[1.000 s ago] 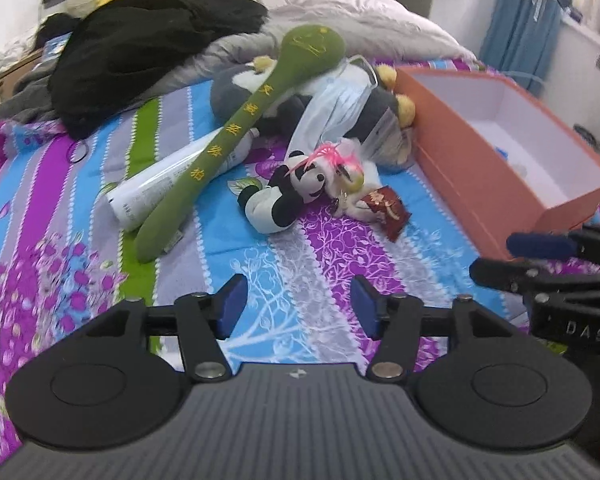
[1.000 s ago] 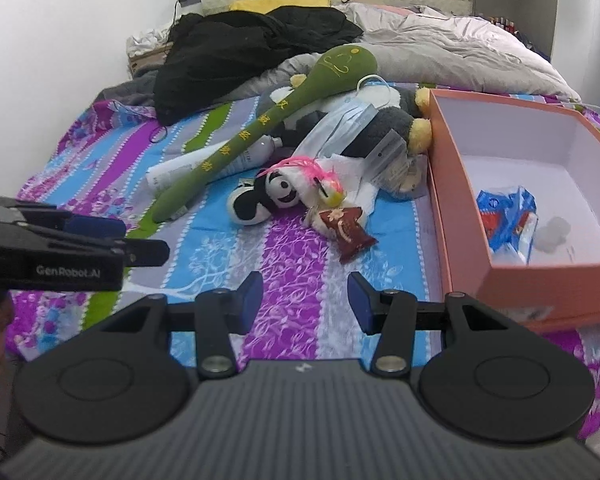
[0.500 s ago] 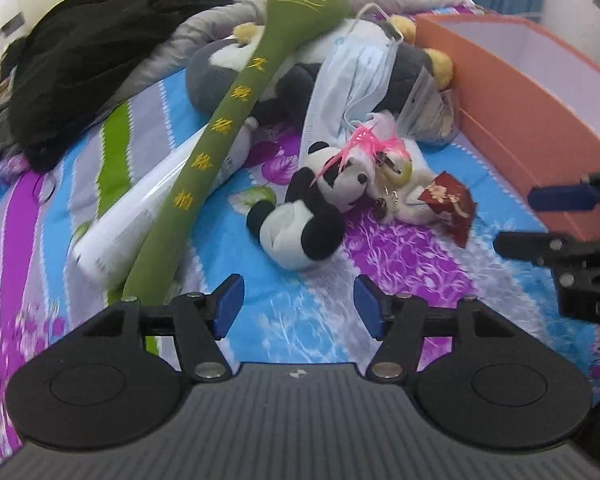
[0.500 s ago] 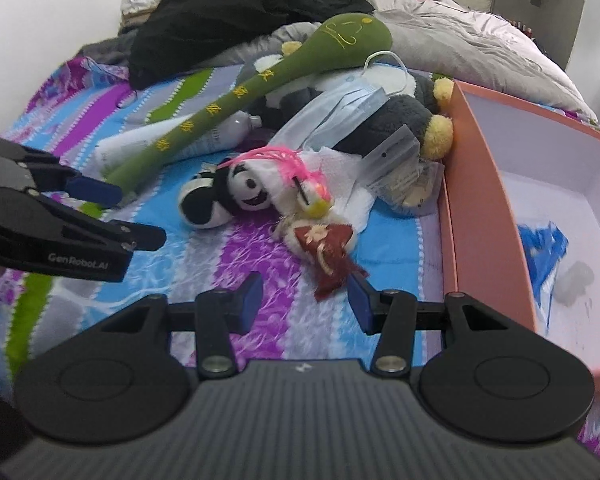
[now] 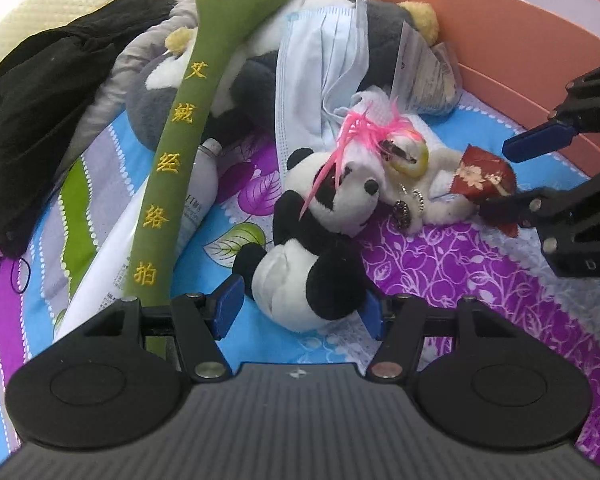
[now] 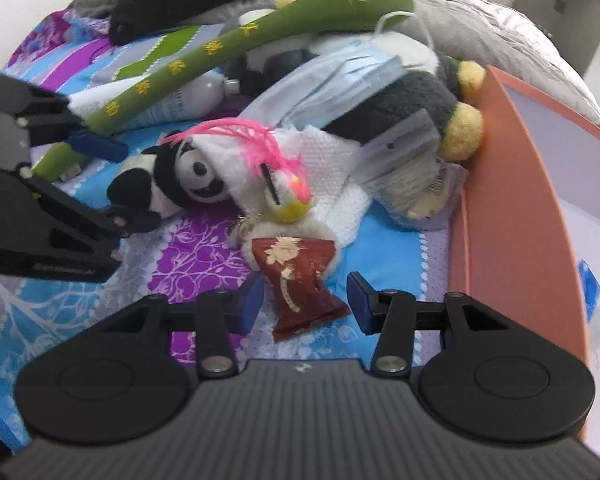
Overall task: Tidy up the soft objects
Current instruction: 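Grasp the panda plush with the left tool while the right tool grasps the red candy packet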
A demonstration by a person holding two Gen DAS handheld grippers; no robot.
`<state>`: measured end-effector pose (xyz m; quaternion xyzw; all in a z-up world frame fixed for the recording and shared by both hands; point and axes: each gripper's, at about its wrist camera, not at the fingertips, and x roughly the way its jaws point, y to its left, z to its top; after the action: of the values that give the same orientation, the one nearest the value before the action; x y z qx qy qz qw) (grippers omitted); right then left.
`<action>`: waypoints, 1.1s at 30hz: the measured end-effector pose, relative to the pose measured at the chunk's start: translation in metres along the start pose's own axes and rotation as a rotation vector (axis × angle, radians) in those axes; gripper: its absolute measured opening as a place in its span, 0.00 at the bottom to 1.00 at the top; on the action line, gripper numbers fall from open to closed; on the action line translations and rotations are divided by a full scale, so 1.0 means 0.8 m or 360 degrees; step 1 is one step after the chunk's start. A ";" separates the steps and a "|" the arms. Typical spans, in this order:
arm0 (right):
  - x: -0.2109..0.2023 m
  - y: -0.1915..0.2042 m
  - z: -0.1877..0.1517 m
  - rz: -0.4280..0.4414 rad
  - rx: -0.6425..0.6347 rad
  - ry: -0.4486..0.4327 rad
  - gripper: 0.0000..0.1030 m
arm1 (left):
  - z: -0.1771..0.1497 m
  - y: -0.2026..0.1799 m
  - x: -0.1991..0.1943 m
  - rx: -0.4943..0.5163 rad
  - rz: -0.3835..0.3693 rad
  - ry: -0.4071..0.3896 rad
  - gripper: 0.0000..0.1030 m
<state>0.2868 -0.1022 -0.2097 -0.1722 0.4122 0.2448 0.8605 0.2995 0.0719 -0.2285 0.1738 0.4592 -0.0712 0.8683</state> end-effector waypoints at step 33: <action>-0.059 0.020 -0.039 0.0114 0.0107 0.0037 0.35 | -0.072 -0.014 -0.106 -0.0628 -0.0003 -0.0008 0.51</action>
<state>0.2327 -0.1183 -0.1925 -0.1312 0.4362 0.2595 0.8516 0.2039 0.0795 -0.1910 -0.0003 0.4623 0.0191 0.8865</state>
